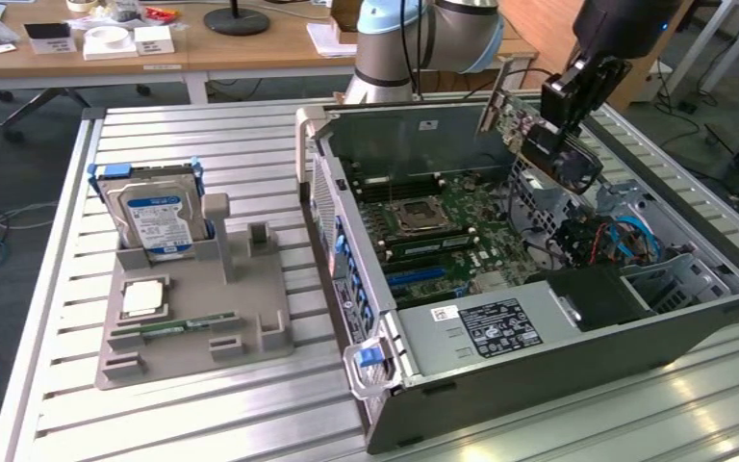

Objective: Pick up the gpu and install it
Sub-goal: 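Insert the gpu into the slot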

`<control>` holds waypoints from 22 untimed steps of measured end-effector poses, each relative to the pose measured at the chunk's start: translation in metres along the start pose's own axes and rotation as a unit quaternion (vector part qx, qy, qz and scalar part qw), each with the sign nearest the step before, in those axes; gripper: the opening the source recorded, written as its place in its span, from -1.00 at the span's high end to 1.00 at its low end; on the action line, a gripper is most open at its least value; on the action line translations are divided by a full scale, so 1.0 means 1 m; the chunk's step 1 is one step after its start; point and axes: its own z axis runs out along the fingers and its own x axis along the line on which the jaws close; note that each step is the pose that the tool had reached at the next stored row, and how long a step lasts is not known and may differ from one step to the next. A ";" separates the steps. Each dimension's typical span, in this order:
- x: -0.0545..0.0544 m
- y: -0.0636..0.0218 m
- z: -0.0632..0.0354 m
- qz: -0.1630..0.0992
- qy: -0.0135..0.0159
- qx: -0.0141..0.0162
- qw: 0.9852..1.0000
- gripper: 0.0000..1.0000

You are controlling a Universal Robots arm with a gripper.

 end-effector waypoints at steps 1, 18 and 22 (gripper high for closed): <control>0.000 0.0000 0.0000 -0.008 0.000 0.000 1.000 0.47; 0.001 0.0001 0.0005 -0.133 0.007 -0.004 0.991 0.47; 0.001 0.0003 0.0006 -0.156 0.008 -0.004 0.988 0.47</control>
